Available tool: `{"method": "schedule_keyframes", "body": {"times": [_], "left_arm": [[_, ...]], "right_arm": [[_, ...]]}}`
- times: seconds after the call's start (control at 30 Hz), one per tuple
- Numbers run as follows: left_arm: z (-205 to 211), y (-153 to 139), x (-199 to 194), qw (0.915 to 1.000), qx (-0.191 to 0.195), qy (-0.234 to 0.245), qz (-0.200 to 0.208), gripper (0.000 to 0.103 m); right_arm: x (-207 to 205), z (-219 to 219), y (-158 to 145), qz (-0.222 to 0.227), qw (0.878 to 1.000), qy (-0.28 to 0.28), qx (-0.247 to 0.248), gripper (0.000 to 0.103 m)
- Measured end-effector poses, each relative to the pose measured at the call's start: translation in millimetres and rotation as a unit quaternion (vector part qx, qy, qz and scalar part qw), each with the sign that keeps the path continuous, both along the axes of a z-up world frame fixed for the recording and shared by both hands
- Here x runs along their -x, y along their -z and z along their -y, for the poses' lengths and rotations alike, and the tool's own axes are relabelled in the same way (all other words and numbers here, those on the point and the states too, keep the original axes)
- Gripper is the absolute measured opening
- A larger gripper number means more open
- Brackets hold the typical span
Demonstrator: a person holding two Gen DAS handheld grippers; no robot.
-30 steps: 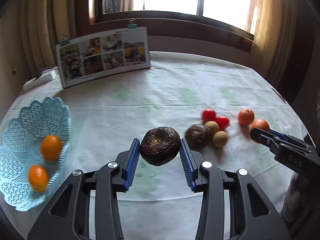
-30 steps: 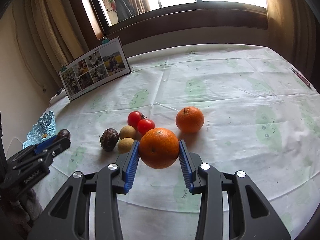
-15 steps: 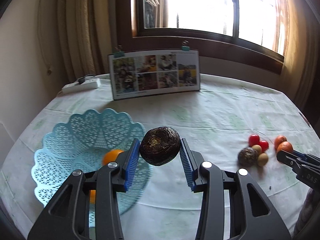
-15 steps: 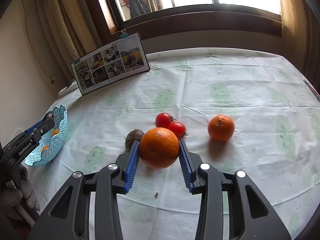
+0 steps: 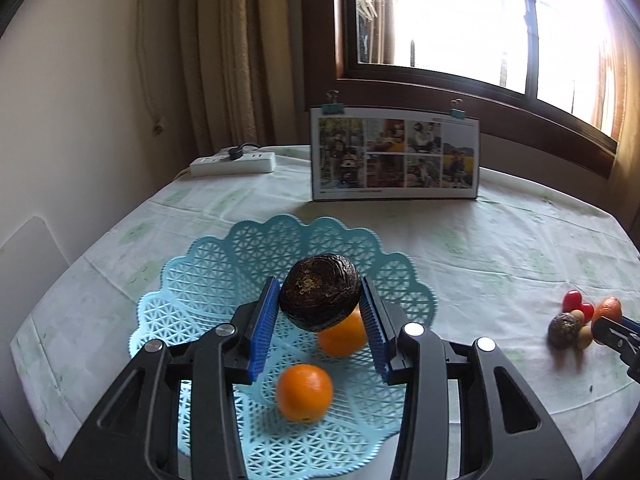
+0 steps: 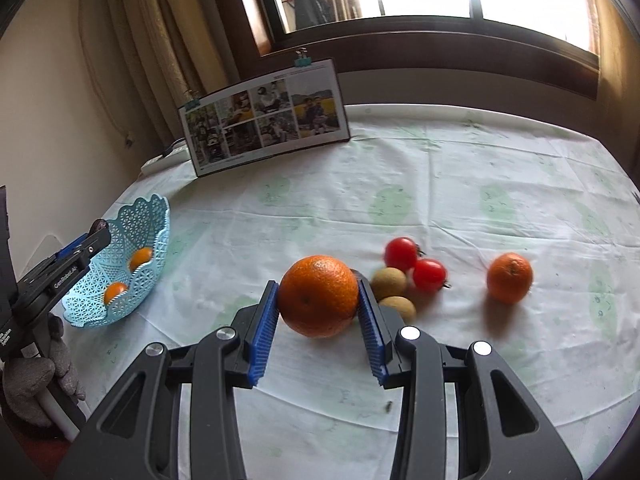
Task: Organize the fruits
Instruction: 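Carry both fruits to the blue basket and open both grippers to release them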
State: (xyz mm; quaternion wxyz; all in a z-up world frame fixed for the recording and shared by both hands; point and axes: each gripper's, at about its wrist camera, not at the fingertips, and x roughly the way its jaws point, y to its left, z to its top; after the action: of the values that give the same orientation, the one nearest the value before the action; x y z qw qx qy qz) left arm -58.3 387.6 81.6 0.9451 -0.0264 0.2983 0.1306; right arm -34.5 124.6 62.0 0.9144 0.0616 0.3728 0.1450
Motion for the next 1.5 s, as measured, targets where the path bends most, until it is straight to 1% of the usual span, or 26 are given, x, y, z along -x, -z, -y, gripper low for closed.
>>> {"method": "schedule_keyframes", "body": {"times": [0.07, 0.13, 0.2, 0.27, 0.4, 0.47, 0.57, 0.7, 0.73, 0.8, 1.13, 1.27, 1.3, 1.33, 1.5], "left_arm": [[-6, 2, 1, 1.0, 0.0, -0.01, 0.0, 0.042], [-11, 3, 3, 0.9997, -0.008, -0.023, 0.005, 0.042], [-15, 2, 4, 0.9991, -0.02, -0.037, 0.011, 0.045], [-20, 2, 6, 0.9985, -0.022, -0.048, 0.015, 0.064], [-29, 1, 10, 0.9978, -0.022, -0.06, 0.019, 0.069], [-32, 2, 11, 0.9974, -0.021, -0.065, 0.021, 0.077], [-38, 1, 15, 0.9965, -0.024, -0.075, 0.025, 0.084], [-45, 1, 19, 0.9958, -0.024, -0.085, 0.024, 0.086], [-46, 2, 20, 0.9956, -0.024, -0.087, 0.023, 0.089], [-49, 2, 22, 0.9952, -0.026, -0.091, 0.023, 0.09], [-63, 4, 28, 0.9938, -0.023, -0.107, 0.019, 0.095], [-66, 5, 28, 0.9936, -0.021, -0.11, 0.016, 0.096], [-66, 6, 28, 0.9936, -0.021, -0.11, 0.015, 0.097], [-66, 6, 28, 0.9935, -0.02, -0.111, 0.015, 0.097], [-64, 6, 25, 0.9937, -0.021, -0.109, 0.014, 0.098]], "right_arm": [[0, -9, -2, 0.003, 1.0, -0.011, 0.003, 0.04], [-1, -19, -4, 0.006, 1.0, -0.021, 0.006, 0.04], [-2, -28, -6, 0.007, 0.999, -0.031, 0.008, 0.04], [-2, -36, -8, 0.009, 0.999, -0.04, 0.009, 0.04], [-3, -56, -14, 0.018, 0.998, -0.063, 0.012, 0.04], [-3, -67, -19, 0.025, 0.997, -0.076, 0.012, 0.04], [-3, -83, -24, 0.033, 0.995, -0.096, 0.011, 0.04], [-7, -105, -29, 0.033, 0.992, -0.124, 0.001, 0.04], [-7, -112, -30, 0.034, 0.991, -0.13, -0.001, 0.04], [-8, -123, -31, 0.034, 0.989, -0.144, -0.005, 0.04], [-18, -168, -23, 0.012, 0.982, -0.186, -0.014, 0.04], [-17, -174, -23, 0.016, 0.982, -0.188, -0.024, 0.043], [-18, -175, -23, 0.017, 0.982, -0.186, -0.024, 0.047], [-19, -174, -22, 0.017, 0.983, -0.184, -0.024, 0.048], [-22, -162, -19, 0.01, 0.986, -0.165, -0.027, 0.05]]}}
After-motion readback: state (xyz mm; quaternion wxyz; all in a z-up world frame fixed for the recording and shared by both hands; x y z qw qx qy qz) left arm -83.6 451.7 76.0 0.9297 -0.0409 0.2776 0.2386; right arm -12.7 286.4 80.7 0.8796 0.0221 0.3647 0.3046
